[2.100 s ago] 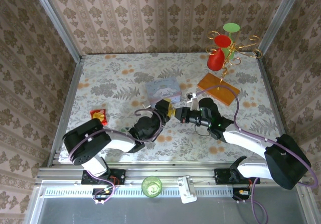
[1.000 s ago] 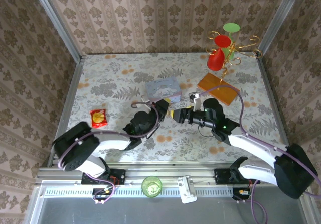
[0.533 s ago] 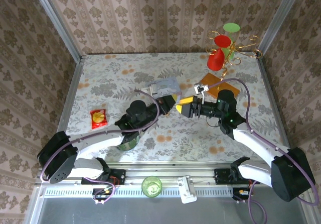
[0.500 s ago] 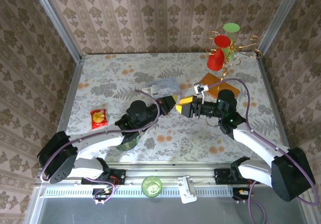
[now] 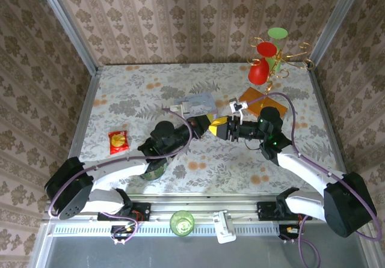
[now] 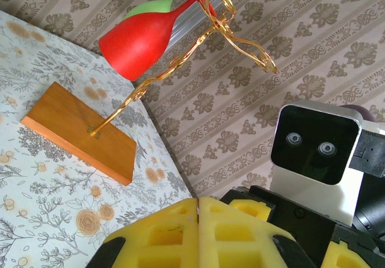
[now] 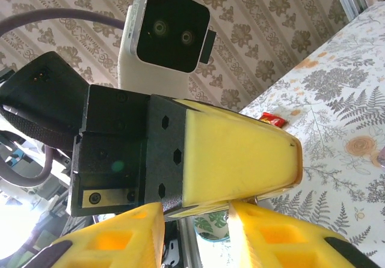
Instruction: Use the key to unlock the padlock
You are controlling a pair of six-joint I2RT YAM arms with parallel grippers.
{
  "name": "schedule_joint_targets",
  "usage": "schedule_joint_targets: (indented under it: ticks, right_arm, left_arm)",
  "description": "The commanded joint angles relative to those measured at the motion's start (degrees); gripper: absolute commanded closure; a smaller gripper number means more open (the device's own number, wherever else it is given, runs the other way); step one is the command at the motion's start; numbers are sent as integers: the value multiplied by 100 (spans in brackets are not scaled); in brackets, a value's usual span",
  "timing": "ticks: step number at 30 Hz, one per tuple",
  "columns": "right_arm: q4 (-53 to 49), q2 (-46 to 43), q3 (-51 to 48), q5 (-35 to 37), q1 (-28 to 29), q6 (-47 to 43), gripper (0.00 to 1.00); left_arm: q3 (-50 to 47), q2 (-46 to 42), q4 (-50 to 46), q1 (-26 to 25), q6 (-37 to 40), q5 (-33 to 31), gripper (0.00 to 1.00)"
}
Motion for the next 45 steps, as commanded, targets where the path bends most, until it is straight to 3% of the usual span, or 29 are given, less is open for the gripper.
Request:
schedule_joint_targets:
  ticks: [1,9,14,25,32,35,39,40,42,45]
  right_arm:
    - [55,42,61,27,22,-17,68]
    - [-24,61,128,138,6,43,68]
    - [914,338,125,-37,13,596,70]
    - [829,245,22,-91,9,593,82]
    - [1240,301,-43,-112,3,783,100]
    - [1292,311,-105,-152,3,791,100]
    - [1319,324,-146,-204,10,793,100]
    - [1297,312,-164,-207,3,770,100]
    - [1032,255,-151,-234,15,583,100]
    - [401,135,-109,-252,12,191,100]
  left_arm:
    - [-30,-261,270,-70,202,71,100]
    - [-195,-507,317,-91,267,-91,100]
    - [-191,-400,573,-132,260,-39,100]
    - [-239,-80,911,-196,54,40,100]
    - [-305,-65,968,-176,-30,26,100]
    - [-435,-142,1020,-103,-89,-70,100]
    - [-474,-315,833,-70,47,-93,85]
    - [-482,-373,778,-51,68,-100,77]
    - [-545,-549,632,-1,56,-202,43]
    - [-615,-857,405,164,55,-274,34]
